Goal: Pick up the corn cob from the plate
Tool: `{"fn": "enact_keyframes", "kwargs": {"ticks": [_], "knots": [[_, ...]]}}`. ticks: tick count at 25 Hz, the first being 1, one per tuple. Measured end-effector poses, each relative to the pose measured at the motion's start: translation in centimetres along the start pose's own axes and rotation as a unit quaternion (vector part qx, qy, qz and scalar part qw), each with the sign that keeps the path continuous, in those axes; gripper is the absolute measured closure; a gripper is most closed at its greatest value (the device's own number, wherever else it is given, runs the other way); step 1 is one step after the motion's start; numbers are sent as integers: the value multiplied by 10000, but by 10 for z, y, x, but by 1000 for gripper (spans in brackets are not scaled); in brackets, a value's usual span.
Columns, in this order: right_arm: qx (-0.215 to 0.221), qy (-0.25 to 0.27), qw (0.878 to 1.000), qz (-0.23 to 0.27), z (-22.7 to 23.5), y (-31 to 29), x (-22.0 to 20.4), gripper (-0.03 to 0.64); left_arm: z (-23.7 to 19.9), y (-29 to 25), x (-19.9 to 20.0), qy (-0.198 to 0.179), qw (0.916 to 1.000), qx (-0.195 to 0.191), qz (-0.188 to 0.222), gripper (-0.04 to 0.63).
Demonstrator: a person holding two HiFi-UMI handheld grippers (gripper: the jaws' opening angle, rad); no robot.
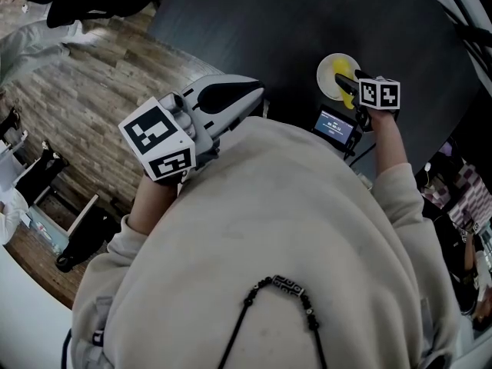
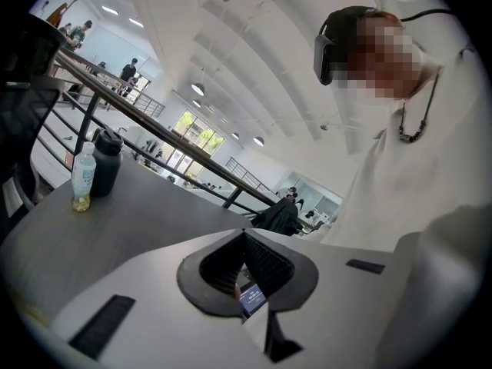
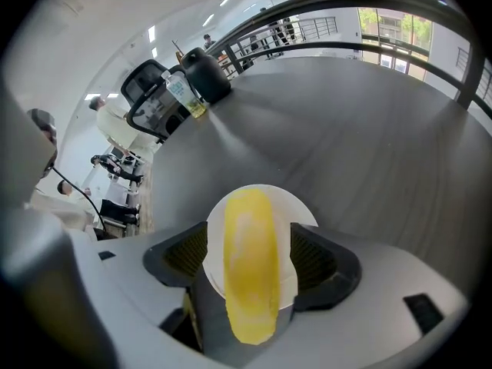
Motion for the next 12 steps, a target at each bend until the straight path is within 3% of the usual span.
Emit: {"fn": "enact_keyframes", "kwargs": {"ticks": [8, 12], "knots": [[-50, 185, 9994, -290, 6, -14, -7, 296, -3, -1, -5, 113, 9998, 131, 13, 589], [-225, 527, 9966, -592, 5, -24, -16, 296, -5, -1, -6, 144, 9997, 169, 49, 589]]}}
Point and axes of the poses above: the fingertips, and each gripper's own axes: y backward along the fingers, z to its right, x out of its top, the point moved 2 cm from there along y, backward along the fingers, and after that the axes turned 1 degree about -z, right-handed, at the moved point
